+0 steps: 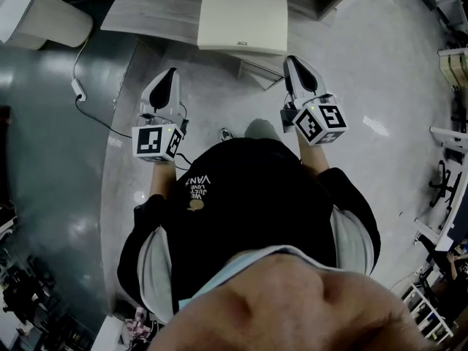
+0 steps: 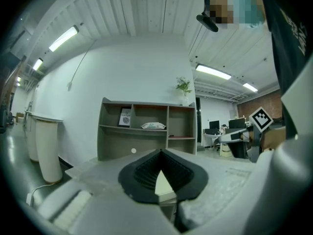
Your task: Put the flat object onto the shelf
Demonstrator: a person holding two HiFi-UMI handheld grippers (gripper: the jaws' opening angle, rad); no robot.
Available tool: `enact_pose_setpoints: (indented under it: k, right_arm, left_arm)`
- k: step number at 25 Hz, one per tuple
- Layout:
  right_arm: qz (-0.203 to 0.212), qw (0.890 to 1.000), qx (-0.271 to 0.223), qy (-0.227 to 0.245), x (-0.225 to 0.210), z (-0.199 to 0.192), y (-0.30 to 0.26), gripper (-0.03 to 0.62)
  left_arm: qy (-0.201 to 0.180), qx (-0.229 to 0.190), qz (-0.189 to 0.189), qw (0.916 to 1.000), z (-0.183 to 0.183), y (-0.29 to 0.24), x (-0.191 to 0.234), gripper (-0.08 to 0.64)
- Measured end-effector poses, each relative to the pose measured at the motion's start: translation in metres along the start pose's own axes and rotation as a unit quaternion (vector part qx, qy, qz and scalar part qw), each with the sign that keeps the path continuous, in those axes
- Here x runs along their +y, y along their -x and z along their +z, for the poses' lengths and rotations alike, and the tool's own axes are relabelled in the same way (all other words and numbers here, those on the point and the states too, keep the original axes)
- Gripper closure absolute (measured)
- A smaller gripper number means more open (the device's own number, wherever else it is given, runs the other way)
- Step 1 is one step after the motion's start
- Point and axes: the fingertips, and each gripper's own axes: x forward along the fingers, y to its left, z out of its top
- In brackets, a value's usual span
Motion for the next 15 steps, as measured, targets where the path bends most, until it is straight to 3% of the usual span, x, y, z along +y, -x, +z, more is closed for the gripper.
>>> enact_pose_setpoints:
  k: [7,15]
  right_arm:
    - [-0.027,1.000,0.000,-0.003,-0.021,0.008,-0.007,0.595]
    - [-0.013,1.000,0.001,-0.005,-0.053,0.019,-0.048,0.595]
  left_arm:
    - [0.016,0.005,-0.014,0.9998,-0.004,-0.025,0.002,0.558]
    - [0.016,0.007,-0.001,0.9998,-0.003,-0.067,0.009,0.560]
